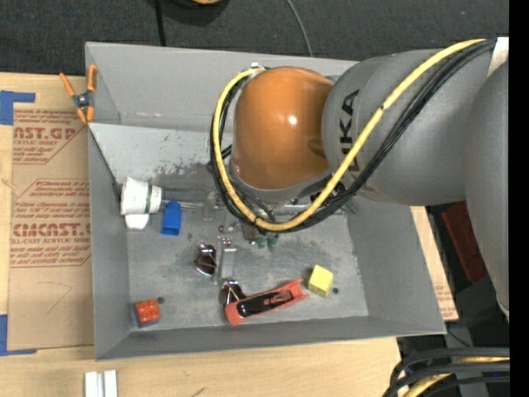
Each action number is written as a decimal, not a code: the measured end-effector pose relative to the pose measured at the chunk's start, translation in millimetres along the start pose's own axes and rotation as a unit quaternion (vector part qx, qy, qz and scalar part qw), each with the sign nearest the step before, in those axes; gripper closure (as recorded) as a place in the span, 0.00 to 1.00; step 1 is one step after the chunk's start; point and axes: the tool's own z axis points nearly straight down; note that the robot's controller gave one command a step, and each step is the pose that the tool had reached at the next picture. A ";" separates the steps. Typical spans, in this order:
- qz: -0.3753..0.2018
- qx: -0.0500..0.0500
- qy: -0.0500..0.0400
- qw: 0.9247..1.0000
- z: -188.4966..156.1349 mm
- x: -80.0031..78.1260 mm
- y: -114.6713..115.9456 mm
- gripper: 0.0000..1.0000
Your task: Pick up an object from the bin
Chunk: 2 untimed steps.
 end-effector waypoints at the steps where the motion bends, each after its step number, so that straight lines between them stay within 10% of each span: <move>1: 0.001 -0.001 -0.004 1.000 -4.5 -1.8 -1.0 0.00; 2: 0.006 -0.002 -0.006 1.000 53.2 -13.8 -16.5 0.00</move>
Offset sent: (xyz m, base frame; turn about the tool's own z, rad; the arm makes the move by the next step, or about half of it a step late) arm 0.0272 -0.0426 -0.1423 0.0297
